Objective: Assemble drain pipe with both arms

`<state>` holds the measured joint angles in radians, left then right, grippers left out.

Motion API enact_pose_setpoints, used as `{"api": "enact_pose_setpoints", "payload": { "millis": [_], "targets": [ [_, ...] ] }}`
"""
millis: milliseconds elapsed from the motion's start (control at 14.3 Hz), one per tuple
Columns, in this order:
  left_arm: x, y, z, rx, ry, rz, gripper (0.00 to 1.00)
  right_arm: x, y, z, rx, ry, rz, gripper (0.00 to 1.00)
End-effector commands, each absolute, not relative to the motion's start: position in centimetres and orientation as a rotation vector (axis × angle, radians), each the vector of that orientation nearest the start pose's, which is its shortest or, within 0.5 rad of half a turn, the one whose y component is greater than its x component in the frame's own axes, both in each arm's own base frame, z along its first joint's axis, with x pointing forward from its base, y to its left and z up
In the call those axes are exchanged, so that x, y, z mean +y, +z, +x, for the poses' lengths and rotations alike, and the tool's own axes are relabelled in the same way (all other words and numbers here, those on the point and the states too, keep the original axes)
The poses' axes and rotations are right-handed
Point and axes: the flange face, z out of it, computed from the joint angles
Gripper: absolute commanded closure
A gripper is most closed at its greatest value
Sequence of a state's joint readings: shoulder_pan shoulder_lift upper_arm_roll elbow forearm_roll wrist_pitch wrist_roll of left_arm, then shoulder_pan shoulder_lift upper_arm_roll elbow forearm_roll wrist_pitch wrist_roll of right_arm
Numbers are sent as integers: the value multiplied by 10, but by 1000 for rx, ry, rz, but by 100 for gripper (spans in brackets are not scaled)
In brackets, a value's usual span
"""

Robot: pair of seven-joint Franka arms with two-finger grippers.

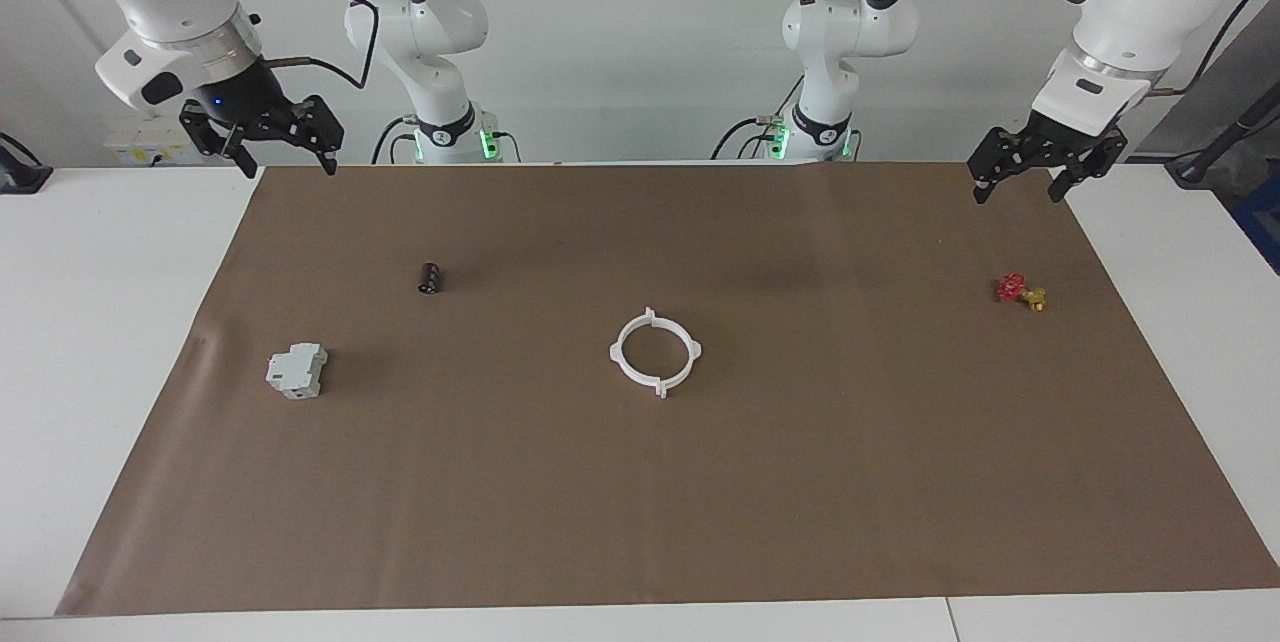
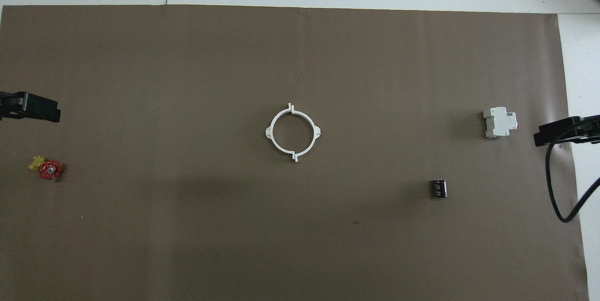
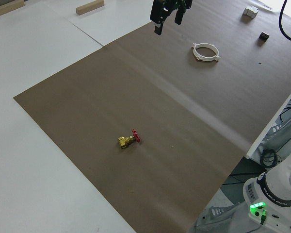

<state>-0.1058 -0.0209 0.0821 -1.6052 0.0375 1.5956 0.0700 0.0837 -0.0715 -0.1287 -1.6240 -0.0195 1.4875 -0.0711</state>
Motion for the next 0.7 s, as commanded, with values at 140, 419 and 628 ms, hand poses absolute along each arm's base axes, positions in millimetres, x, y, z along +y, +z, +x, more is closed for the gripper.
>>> {"api": "enact_pose_setpoints", "payload": {
  "millis": [140, 419, 628],
  "targets": [
    [-6, 623, 547, 164, -39, -3117, 0, -30, 633, 516, -25, 94, -3131, 0],
    [-23, 623, 548, 190, -55, -3115, 0, -30, 633, 516, -23, 94, -3130, 0],
    [-22, 623, 547, 188, -52, -3116, 0, -30, 633, 516, -23, 94, -3131, 0]
  ]
}}
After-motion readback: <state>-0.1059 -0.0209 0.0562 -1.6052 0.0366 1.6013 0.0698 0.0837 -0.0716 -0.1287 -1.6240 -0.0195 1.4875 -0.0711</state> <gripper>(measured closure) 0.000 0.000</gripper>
